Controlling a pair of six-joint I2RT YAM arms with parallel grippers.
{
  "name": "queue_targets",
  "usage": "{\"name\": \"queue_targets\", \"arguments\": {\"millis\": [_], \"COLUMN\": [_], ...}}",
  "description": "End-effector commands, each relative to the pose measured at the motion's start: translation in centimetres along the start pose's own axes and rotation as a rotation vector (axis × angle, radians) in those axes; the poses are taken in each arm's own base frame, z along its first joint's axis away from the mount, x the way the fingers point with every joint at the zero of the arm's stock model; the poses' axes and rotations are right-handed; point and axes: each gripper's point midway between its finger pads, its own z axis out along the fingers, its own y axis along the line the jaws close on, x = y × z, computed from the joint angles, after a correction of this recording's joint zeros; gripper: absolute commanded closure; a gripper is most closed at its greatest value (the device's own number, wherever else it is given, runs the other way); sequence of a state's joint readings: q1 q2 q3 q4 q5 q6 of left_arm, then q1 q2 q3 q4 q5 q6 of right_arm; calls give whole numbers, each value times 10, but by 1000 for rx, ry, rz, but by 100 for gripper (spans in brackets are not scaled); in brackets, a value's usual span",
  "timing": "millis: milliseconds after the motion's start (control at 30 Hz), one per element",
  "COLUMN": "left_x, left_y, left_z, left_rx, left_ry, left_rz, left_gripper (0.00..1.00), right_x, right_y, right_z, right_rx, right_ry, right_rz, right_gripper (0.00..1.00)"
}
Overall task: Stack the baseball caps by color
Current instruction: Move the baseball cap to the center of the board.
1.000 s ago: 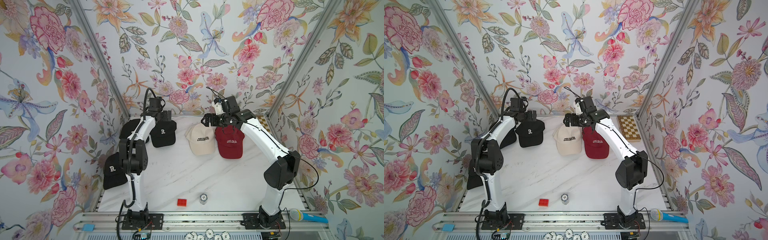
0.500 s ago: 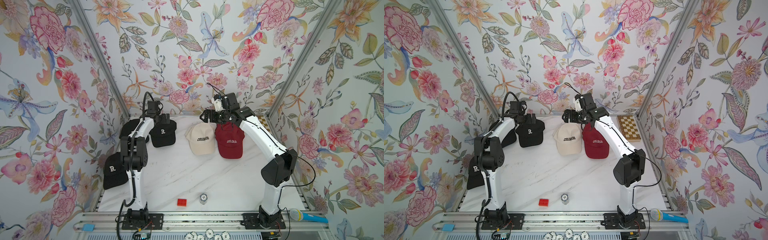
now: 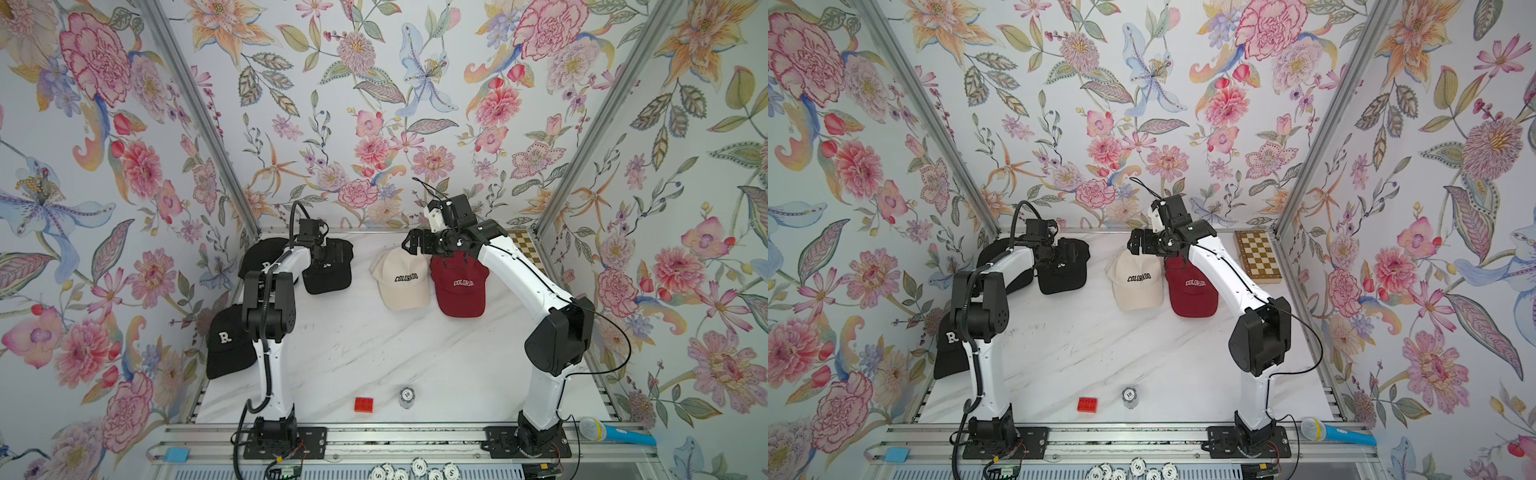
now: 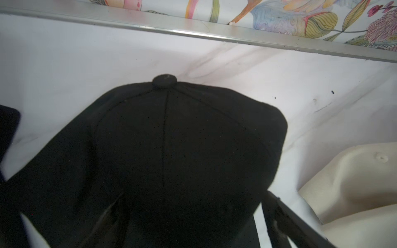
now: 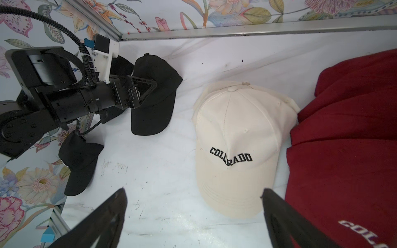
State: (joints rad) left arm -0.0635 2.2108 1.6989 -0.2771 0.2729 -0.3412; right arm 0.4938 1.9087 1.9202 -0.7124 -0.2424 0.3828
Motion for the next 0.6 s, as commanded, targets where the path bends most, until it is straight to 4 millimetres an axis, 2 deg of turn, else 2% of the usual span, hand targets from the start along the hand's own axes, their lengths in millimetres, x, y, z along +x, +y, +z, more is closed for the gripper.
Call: {"name": "queue_targets", "arguments": {"millis": [0, 133, 367, 567], "left_x": [-17, -14, -9, -6], "left_y": [-16, -23, -22, -20], "left_z": [-25, -32, -32, -32], "left_rx": [56, 63, 30, -42], "left_ry": [-70, -83, -70, -49], "left_rz": [-35, -34, -6, 46], "left_gripper": [5, 6, 22, 21], "right_x": [-7, -5, -1, 2], "right_y": [1, -2, -4, -10], "right_z": [-20, -21, -22, -26], "right_rx": [9, 21, 20, 35], "right_ry": [-45, -45, -36, -36], "right_rz": [4, 2, -2, 3], "right_gripper": [1, 1, 1, 1]}}
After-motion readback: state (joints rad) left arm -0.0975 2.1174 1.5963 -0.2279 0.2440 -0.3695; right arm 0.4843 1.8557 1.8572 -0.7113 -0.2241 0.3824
